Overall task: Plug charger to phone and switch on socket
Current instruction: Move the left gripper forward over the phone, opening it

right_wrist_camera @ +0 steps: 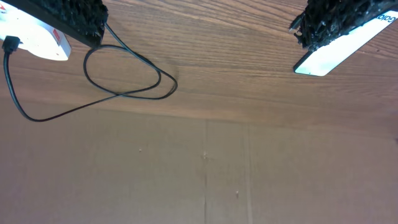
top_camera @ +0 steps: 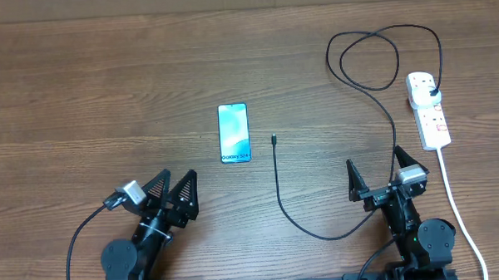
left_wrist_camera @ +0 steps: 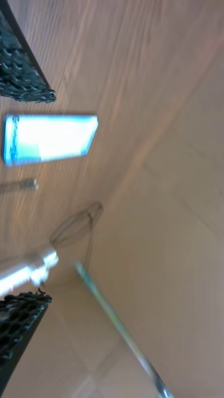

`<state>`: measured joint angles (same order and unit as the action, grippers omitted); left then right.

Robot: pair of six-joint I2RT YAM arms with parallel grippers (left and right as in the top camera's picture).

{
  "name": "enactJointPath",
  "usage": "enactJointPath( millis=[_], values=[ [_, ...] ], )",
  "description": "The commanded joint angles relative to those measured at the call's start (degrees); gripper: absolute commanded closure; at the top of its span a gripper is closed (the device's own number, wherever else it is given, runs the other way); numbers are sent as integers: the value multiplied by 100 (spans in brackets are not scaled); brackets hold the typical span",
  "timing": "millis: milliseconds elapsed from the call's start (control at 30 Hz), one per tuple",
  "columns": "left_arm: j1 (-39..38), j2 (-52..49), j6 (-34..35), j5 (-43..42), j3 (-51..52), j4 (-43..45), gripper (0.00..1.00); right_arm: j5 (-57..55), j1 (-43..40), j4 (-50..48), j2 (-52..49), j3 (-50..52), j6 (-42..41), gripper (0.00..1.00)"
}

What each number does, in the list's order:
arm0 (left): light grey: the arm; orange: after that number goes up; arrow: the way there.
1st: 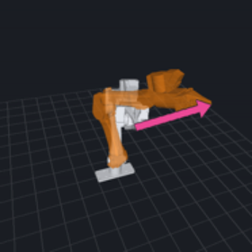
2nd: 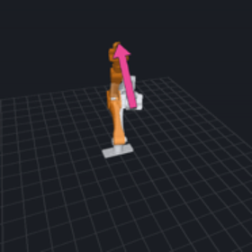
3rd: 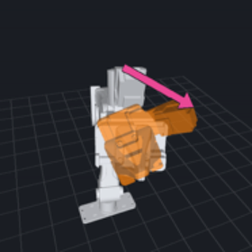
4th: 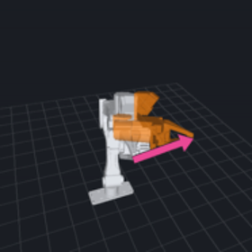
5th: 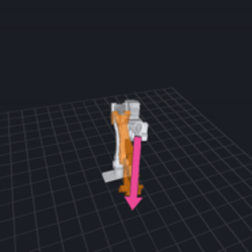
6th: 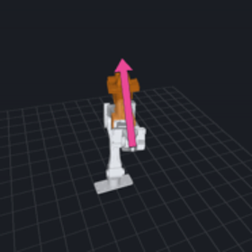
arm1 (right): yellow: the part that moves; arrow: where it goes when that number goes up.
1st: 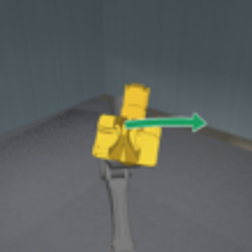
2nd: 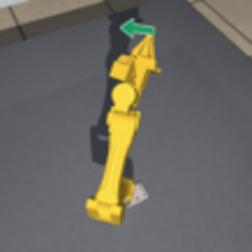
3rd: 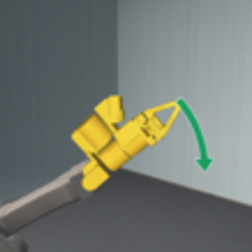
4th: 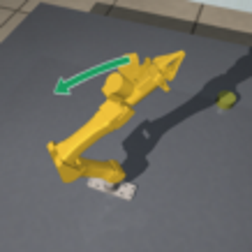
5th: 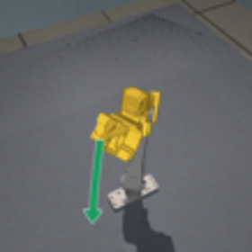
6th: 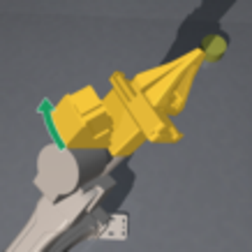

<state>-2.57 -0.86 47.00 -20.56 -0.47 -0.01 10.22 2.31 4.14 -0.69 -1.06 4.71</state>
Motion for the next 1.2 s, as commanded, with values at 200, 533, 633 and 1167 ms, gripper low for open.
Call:
enactJointPath(
  millis=[200, 533, 633, 1167],
  values=[
    [31, 55, 501, -203, -24, 2546, 0, -26, 22, -17, 52, 57, 7, 0],
    [31, -109, -1145, 170, -1773, 1453, 0, -26, 22, -17, 52, 57, 7, 0],
    [31, -426, -1449, 168, -2446, 1147, 0, -26, 22, -17, 52, 57, 7, 0],
    [31, -5390, -2863, -1078, -8701, -5617, 0, -26, 22, -17, 52, 57, 7, 0]
  ],
)
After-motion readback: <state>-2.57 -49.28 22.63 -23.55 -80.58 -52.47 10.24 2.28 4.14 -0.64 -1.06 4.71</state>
